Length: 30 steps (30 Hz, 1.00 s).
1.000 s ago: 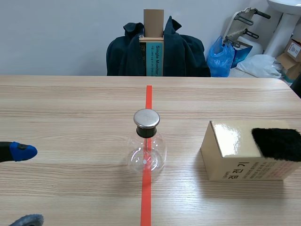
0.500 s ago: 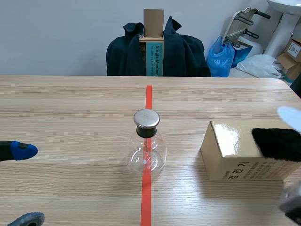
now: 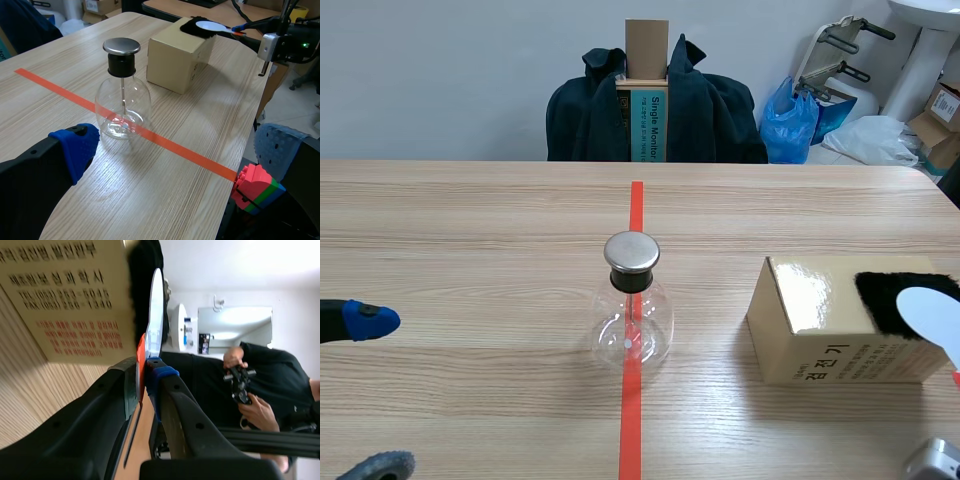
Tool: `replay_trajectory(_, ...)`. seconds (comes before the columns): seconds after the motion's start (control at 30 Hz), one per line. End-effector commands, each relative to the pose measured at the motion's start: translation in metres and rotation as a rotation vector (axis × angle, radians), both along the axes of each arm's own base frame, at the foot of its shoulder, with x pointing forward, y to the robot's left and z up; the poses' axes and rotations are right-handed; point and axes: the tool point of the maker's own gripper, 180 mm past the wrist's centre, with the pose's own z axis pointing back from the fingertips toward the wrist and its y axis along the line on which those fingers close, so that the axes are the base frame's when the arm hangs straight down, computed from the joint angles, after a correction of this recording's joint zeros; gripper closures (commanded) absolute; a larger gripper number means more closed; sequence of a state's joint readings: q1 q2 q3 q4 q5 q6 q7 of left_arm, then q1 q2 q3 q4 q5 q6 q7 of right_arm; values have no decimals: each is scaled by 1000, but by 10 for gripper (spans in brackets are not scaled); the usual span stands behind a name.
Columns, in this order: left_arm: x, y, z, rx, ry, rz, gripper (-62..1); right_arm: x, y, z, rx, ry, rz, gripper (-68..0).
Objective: Do the electroscope experiment.
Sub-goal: 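Rub the plate on the fur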
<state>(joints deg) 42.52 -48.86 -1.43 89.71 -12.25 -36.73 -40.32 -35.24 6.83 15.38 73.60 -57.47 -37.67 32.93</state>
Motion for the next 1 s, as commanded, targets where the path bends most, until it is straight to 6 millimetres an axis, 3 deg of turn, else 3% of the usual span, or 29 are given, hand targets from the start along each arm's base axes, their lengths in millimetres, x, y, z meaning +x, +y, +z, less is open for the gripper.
replay_trajectory(0.0,1,-3,5,-33,-6,7,-623,5,-6,11,-22,-32,-3,-8)
replay_trajectory(0.2,1,-3,5,-34,-6,8,-623,2,14,2,12,13,95,-8)
replay_trajectory(0.37,1,-3,4,-28,-2,7,-623,2,-21,3,-61,28,-49,-8)
replay_trajectory(0.53,1,-3,4,-28,-2,7,-623,2,10,1,-31,34,118,-8)
replay_trajectory(0.67,1,-3,4,-28,-3,7,-623,3,-21,5,-71,19,-45,-8)
replay_trajectory(0.7,1,-3,4,-28,-3,7,-623,3,-22,5,-76,23,-33,-8)
replay_trajectory(0.83,2,-3,4,-28,-5,12,-623,4,12,0,-52,37,133,-8)
replay_trajectory(0.97,1,-4,3,-26,-6,12,-623,4,-16,-1,-73,46,-25,-8)
